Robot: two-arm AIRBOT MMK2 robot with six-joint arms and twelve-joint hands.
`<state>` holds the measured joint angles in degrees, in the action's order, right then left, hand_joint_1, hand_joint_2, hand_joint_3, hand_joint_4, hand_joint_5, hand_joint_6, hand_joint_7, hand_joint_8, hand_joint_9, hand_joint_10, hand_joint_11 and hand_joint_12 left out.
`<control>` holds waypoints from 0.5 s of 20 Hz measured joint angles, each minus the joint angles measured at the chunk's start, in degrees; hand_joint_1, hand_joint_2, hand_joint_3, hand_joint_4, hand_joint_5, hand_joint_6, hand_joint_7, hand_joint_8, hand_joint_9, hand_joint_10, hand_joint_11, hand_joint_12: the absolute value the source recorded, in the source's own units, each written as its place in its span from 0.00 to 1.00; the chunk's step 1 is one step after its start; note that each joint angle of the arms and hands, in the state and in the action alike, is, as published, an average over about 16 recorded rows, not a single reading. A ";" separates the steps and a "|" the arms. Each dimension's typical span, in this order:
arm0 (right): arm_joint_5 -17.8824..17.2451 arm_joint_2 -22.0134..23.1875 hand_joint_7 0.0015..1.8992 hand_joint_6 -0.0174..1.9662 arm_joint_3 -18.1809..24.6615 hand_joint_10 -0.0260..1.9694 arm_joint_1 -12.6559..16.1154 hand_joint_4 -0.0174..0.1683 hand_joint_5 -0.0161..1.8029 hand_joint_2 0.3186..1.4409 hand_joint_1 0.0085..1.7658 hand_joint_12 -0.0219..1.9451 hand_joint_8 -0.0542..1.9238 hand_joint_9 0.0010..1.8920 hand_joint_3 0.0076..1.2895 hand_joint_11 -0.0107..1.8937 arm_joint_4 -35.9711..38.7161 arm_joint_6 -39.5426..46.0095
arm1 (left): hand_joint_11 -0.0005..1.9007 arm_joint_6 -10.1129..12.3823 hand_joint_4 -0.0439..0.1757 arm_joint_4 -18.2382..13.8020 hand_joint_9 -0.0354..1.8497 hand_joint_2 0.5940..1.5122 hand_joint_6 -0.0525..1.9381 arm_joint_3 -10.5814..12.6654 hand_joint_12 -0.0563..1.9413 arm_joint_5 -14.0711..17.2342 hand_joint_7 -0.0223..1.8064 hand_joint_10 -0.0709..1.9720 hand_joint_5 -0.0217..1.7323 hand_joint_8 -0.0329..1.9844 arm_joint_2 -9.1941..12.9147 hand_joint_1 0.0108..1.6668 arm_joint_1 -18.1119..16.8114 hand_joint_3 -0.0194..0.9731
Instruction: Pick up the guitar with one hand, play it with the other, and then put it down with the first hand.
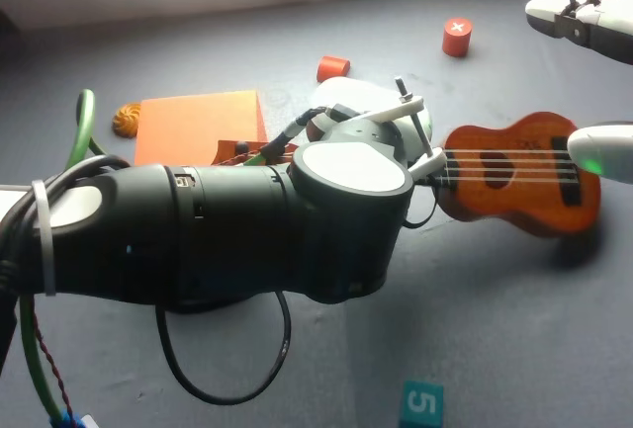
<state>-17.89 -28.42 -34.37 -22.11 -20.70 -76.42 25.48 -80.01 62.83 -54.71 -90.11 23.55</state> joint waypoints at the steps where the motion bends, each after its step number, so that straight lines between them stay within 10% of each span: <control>1: -0.28 0.00 0.04 0.02 0.00 0.02 -0.08 0.12 0.03 0.87 0.02 0.01 0.04 0.01 0.01 0.02 0.48 0.07 | 0.62 -0.18 0.20 0.43 0.65 0.49 0.87 -0.20 1.00 0.20 0.62 0.98 0.58 0.98 0.14 0.76 -0.17 0.11; 10: -4.55 0.53 0.04 0.02 -1.84 0.02 -1.63 0.13 0.03 0.87 0.03 0.01 0.04 0.01 0.01 0.02 14.58 12.44 | 0.78 -3.41 0.19 6.68 0.79 0.52 0.97 -4.95 0.99 2.67 0.75 0.98 0.74 1.00 4.25 0.89 -3.54 0.04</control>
<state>-22.45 -27.89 -36.21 -23.74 -6.12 -63.98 22.07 -73.33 57.88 -52.04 -85.86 20.01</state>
